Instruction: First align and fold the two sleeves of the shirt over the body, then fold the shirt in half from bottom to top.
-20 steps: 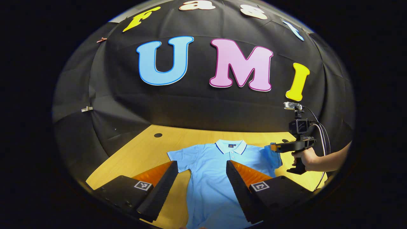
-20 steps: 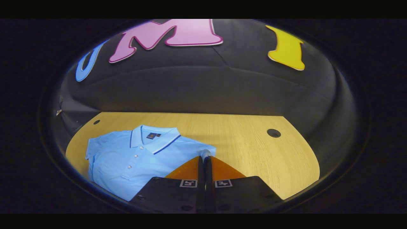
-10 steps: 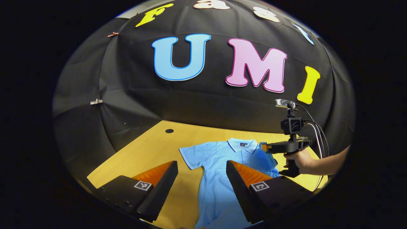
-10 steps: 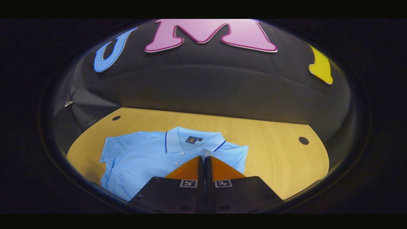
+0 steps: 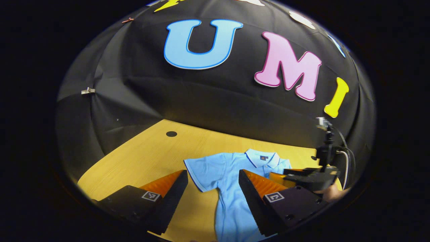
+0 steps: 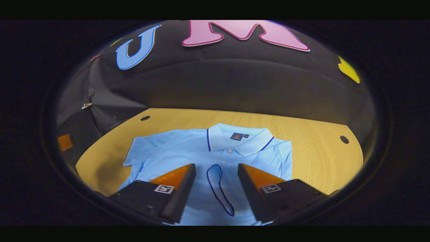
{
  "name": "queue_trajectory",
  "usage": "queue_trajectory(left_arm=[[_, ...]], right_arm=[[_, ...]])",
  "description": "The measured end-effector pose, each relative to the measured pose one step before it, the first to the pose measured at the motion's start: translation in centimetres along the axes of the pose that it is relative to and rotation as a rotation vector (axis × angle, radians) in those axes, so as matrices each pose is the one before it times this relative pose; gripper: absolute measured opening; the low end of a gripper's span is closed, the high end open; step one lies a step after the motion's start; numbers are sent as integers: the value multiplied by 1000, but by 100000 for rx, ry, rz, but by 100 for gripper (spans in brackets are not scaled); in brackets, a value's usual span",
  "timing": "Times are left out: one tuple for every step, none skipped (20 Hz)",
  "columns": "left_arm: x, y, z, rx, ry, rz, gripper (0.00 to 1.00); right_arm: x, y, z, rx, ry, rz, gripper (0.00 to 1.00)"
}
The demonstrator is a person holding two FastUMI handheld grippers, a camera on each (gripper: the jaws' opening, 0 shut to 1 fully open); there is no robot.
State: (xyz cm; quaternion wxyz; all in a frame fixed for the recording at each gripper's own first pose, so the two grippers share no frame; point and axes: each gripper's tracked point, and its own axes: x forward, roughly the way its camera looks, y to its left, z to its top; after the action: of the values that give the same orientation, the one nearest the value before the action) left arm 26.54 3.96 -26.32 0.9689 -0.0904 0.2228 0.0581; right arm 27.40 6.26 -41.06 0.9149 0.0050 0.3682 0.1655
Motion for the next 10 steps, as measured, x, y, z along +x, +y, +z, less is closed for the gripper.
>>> queue_trajectory(left_arm=[[1627, 982, -200, 796, 1650, 1173, 97], [1730, 857, -188, 773, 1252, 1152, 97], [1703, 630, -378, 662, 2021, -412, 97], [1498, 410, -568, 495, 2331, -309, 97], [1615, 645, -292, 377, 1901, 291, 97], [1667, 599, -311, 431, 1578, 680, 97], [1557, 520, -306, 320, 1992, 785, 97], [1302, 483, -543, 625, 2491, 657, 97], [1275, 497, -290, 1406, 1995, 1004, 97], [972, 431, -126, 1770, 933, 1131, 97]], right_arm=[[-671, -397, 65, -2434, -1798, -1220, 90], [-898, -420, 209, -1798, -1839, -1382, 100], [-852, -349, 215, -1219, -2037, -1167, 100], [-808, -364, 110, -780, -1425, -945, 100], [-917, -451, -30, -467, -1025, -1097, 96], [-668, -448, -153, 110, -612, -868, 100], [-684, -362, -293, 460, -50, -320, 100], [-518, -410, -455, 617, 1064, -315, 100], [-540, -434, -643, 1056, 1642, -224, 100], [-484, -421, -353, 1361, 927, -76, 100]])
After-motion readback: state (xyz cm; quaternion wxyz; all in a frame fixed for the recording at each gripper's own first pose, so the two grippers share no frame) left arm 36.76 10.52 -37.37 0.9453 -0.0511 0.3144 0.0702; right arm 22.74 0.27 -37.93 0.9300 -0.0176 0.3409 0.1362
